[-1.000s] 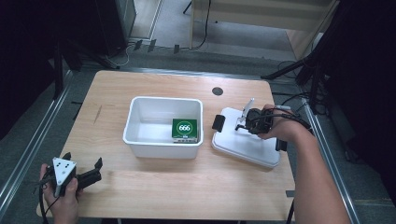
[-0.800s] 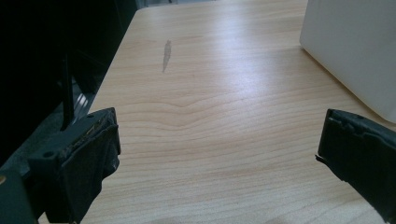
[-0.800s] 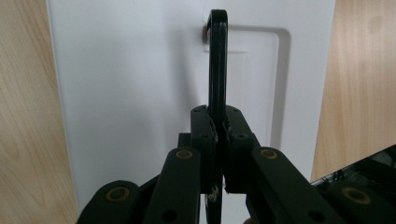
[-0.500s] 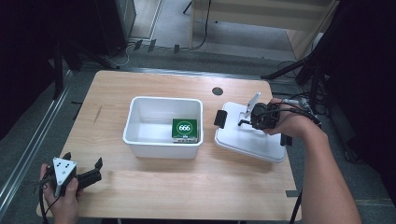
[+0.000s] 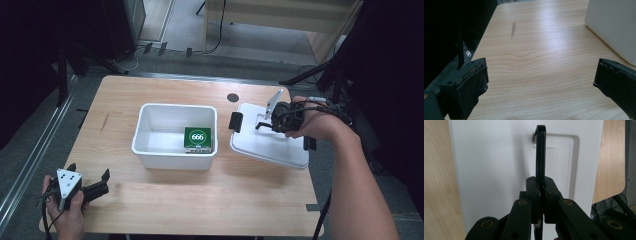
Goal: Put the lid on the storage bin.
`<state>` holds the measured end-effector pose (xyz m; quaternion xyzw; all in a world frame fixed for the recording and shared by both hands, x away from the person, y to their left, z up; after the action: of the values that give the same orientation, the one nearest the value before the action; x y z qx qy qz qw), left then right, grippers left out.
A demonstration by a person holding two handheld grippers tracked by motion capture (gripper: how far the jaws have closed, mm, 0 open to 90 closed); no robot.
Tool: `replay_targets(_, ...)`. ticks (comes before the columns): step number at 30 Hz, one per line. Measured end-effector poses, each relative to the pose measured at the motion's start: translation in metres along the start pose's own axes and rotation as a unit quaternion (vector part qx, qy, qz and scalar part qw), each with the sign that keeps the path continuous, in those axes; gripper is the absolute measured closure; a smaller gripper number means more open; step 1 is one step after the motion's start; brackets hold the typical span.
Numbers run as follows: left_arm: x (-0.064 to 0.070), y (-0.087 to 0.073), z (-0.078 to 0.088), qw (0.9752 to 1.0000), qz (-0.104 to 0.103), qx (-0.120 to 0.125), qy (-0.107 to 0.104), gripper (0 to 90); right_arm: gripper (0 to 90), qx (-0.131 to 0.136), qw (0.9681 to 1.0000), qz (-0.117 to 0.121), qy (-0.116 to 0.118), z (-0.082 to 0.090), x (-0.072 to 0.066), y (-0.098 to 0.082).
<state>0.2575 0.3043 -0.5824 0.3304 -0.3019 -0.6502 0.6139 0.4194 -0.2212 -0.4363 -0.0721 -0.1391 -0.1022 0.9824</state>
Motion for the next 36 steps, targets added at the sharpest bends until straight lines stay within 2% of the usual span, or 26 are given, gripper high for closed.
replay_targets(5, 0.000, 0.000, 0.000, 1.0000, 0.001, 0.000, -0.003, 0.0, 85.4, 0.013, 0.9999, -0.001, -0.001, 0.017, 0.004, 0.005)
replay_targets(9, 0.000, 0.000, 0.000, 1.0000, 0.000, -0.001, -0.003, 0.0, 85.4, 0.012, 0.9999, 0.003, -0.005, 0.029, 0.006, 0.010)
replay_targets(18, -0.001, 0.000, 0.000, 1.0000, 0.001, -0.002, -0.004, 0.0, 85.5, 0.020, 0.9995, 0.024, -0.003, 0.051, 0.004, 0.028)
replay_targets(36, 0.000, 0.000, 0.000, 1.0000, -0.001, -0.003, -0.006, 0.0, 85.4, 0.036, 0.9983, 0.047, 0.002, 0.061, -0.004, 0.071)
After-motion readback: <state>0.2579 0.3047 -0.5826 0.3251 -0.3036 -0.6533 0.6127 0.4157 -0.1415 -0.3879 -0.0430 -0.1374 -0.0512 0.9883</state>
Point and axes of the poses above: each handheld gripper's, and its own axes: z roughly backward along the jaws, y roughly out of its top, x roughly to its right, the point moved 8 cm from there along -z, roughly forward along the jaws, and after that the axes turned 14 degrees about -x, right-handed, at the moved point
